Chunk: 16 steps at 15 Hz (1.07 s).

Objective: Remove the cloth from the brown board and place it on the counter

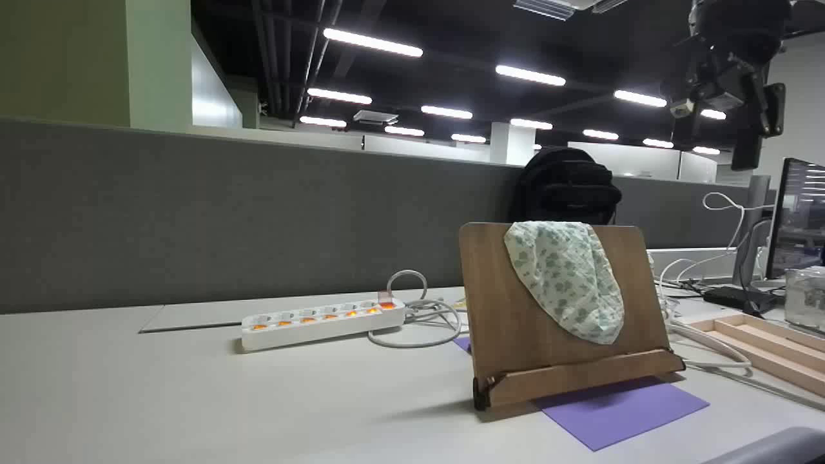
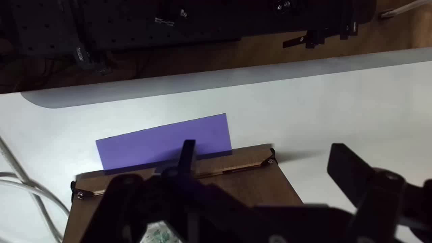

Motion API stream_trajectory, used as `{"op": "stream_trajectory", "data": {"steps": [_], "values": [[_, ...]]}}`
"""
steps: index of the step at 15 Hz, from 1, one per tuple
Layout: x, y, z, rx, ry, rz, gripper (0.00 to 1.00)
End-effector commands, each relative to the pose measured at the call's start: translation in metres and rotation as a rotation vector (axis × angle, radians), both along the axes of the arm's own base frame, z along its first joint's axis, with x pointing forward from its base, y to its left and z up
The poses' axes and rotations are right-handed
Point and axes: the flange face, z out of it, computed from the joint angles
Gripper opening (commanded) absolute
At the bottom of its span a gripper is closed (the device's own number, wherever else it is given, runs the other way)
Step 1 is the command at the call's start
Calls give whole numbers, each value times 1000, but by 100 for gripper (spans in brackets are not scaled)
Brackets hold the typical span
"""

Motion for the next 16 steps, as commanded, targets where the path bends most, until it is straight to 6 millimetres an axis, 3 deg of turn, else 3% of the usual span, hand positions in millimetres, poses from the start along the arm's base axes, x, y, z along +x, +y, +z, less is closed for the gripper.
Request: {"op": "stream_trajectory", "data": {"steps": [1,11,16], "values": [[0,0,1,0,1,0,100],[0,0,1,0,0,1,100],[25,-14,11,-114,-142,-28,100]]}}
